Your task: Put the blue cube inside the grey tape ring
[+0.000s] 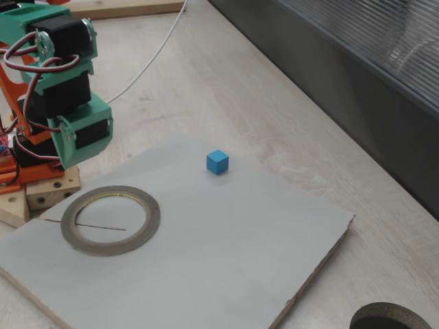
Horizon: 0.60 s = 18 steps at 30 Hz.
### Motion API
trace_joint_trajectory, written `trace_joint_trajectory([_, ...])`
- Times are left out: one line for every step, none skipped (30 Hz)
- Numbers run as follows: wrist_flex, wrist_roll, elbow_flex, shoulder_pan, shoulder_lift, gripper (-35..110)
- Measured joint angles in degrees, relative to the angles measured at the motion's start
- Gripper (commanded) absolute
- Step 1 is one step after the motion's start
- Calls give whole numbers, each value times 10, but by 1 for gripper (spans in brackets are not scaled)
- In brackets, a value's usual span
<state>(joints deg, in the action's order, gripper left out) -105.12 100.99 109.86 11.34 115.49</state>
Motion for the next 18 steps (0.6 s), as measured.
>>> trace_joint_trajectory([0,0,0,1,0,-2])
trace_joint_trajectory([0,0,0,1,0,-2])
trace_joint_trajectory([0,0,0,0,0,-2])
trace_joint_trajectory([0,0,0,0,0,-2])
trace_joint_trajectory([0,0,0,0,0,-2])
trace_joint_trajectory([0,0,0,0,0,-2])
trace_joint_trajectory([0,0,0,0,0,-2])
trace_joint_trajectory([0,0,0,-5,0,-2])
trace_joint_trajectory([0,0,0,-17,0,-2])
trace_joint_trajectory([0,0,0,-35,0,-2])
trace_joint_trajectory([0,0,0,-61,0,-2])
trace_joint_trajectory([0,0,0,-91,0,-2])
trace_joint_trajectory([0,0,0,-124,0,-2])
trace_joint_trajectory([0,0,0,-163,0,-2])
trace_joint_trajectory([0,0,0,-205,0,-2])
trace_joint_trajectory([0,0,0,-249,0,-2])
trace_joint_trajectory([0,0,0,-294,0,-2])
trace_joint_trajectory([0,0,0,-333,0,-2])
